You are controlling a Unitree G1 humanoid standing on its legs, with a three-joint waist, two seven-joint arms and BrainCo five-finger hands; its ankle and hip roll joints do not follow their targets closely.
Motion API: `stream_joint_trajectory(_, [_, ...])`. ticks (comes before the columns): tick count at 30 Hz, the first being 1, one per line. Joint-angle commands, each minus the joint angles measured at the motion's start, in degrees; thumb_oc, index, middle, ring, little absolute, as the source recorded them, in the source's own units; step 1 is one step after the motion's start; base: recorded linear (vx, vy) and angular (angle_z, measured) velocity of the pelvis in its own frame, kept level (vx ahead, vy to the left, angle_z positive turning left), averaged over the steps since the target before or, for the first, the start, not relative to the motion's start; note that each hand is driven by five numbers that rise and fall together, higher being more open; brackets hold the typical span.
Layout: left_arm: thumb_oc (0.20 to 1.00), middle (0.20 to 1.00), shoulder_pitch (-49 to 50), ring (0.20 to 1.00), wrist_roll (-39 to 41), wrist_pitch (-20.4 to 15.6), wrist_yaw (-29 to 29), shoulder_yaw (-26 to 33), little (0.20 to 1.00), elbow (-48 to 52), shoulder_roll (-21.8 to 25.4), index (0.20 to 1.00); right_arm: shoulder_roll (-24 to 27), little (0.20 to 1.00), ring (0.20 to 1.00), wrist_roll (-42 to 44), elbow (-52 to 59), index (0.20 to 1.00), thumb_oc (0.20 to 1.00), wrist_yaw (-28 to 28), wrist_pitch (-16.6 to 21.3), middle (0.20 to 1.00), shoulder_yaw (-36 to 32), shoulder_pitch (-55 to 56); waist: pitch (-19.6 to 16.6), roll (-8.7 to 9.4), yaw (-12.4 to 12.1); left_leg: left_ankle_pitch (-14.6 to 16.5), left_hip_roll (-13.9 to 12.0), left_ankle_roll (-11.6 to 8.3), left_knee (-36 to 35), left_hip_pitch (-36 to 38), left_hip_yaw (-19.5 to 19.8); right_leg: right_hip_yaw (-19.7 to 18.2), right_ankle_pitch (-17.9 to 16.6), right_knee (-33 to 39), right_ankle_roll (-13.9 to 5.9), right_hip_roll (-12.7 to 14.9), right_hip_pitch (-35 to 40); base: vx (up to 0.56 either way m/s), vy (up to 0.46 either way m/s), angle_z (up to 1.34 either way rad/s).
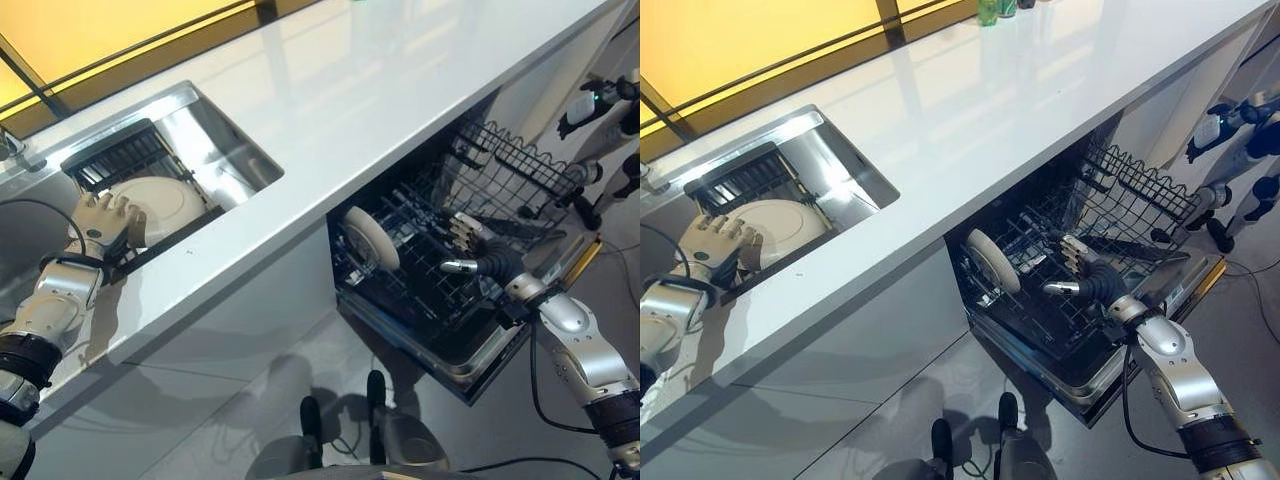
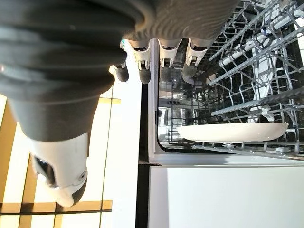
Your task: Pick up plates and place into dishwasher.
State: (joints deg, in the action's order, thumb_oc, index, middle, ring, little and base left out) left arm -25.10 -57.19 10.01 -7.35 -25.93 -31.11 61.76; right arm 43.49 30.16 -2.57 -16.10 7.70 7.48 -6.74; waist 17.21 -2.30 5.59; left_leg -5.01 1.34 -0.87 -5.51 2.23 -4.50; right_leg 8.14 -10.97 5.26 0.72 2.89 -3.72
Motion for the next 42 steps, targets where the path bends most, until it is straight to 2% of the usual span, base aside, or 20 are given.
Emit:
stream_joint_trajectory(1, [1.000,1.000,-6.61,1.000,2.38,3.16,-1.90,-0.28,1.000,-3.54,1.05,1.000,1.53,1.000,1.000,1.94,2.38,1.000,1.000,-0.18,4.19,1.000,-0.55,-5.93,2.88,0.89,0.69,5.01,0.40,-0.11,2.30,-2.60,-1.10,-0.35,7.14,-2.95,-7.54,2.41,0.29,-0.02,0.032,-0.01])
stream_joint_trajectory(4, [1.000,1.000,-8.79,1.000,3.68,3.01,-1.74,-1.40,1.000,-5.99,-0.07,1.000,1.64,1.000,1.000,1.64,1.71,1.000,1.000,-0.23,4.20,1.000,0.22,-7.57,3.58,1.32,0.88,5.00,0.30,-0.06,2.88,-3.51,-1.21,-0.62,7.14,-3.49,-7.43,2.33,-0.66,-0.03,0.032,-0.02])
stream_joint_trajectory(14, [1.000,1.000,-13.67,1.000,5.79,3.46,-7.89,-3.74,1.000,-10.03,-1.67,1.000,1.73,1.000,1.000,0.74,0.87,1.000,1.000,0.60,4.34,1.000,1.79,-10.53,5.43,2.46,1.06,4.84,0.11,0.09,3.50,-5.56,-1.41,-1.01,6.91,-4.42,-7.38,2.11,-3.13,-0.03,0.021,-0.01])
stream_joint_trajectory(25, [1.000,1.000,-17.36,1.000,7.75,3.00,-19.09,-4.78,1.000,-14.38,-3.28,1.000,2.28,1.000,1.000,0.14,-0.21,1.000,1.000,0.94,4.79,1.000,2.72,-13.43,7.16,3.39,1.16,4.51,0.07,-0.04,3.89,-7.87,-1.40,-1.20,6.68,-5.33,-7.42,2.05,-5.90,-0.03,0.020,0.01])
stream_joint_trajectory(32, [1.000,1.000,-17.87,1.000,7.86,4.23,-18.74,-4.80,1.000,-15.67,-4.63,1.000,1.71,1.000,1.000,-0.64,-0.06,1.000,1.000,1.11,5.65,1.000,3.21,-14.41,7.66,3.70,0.97,4.38,0.15,0.00,4.11,-8.63,-1.09,-1.05,6.60,-5.75,-7.38,2.04,-6.82,-0.01,0.000,0.00])
stream_joint_trajectory(33, [0.790,0.790,-18.15,0.790,8.99,4.01,-18.12,-4.87,0.790,-15.96,-4.69,0.790,1.56,1.000,1.000,-0.85,-0.04,1.000,1.000,1.43,5.61,1.000,3.22,-14.58,7.61,3.72,0.96,4.41,0.18,0.00,4.06,-8.61,-1.00,-1.01,6.60,-5.73,-7.41,2.02,-6.86,0.00,0.000,0.00])
stream_joint_trajectory(34, [0.200,0.200,-18.46,0.200,9.74,3.84,-17.86,-5.06,0.200,-15.96,-4.73,0.200,1.51,1.000,1.000,-0.96,0.06,1.000,1.000,1.67,5.47,1.000,3.26,-14.82,7.61,3.72,0.99,4.37,0.19,-0.02,3.98,-8.65,-1.01,-0.99,6.55,-5.65,-7.43,2.03,-6.91,0.00,0.000,0.00])
stream_joint_trajectory(42, [0.200,0.200,-18.95,0.200,12.80,1.66,-16.55,-4.15,0.200,-16.17,-3.99,0.200,2.11,1.000,1.000,-0.20,0.59,1.000,1.000,1.30,5.95,1.000,2.24,-14.63,7.05,3.13,1.31,4.44,0.25,-0.26,4.02,-8.30,-1.08,-0.77,6.78,-5.61,-7.42,2.29,-6.56,0.00,0.000,0.00])
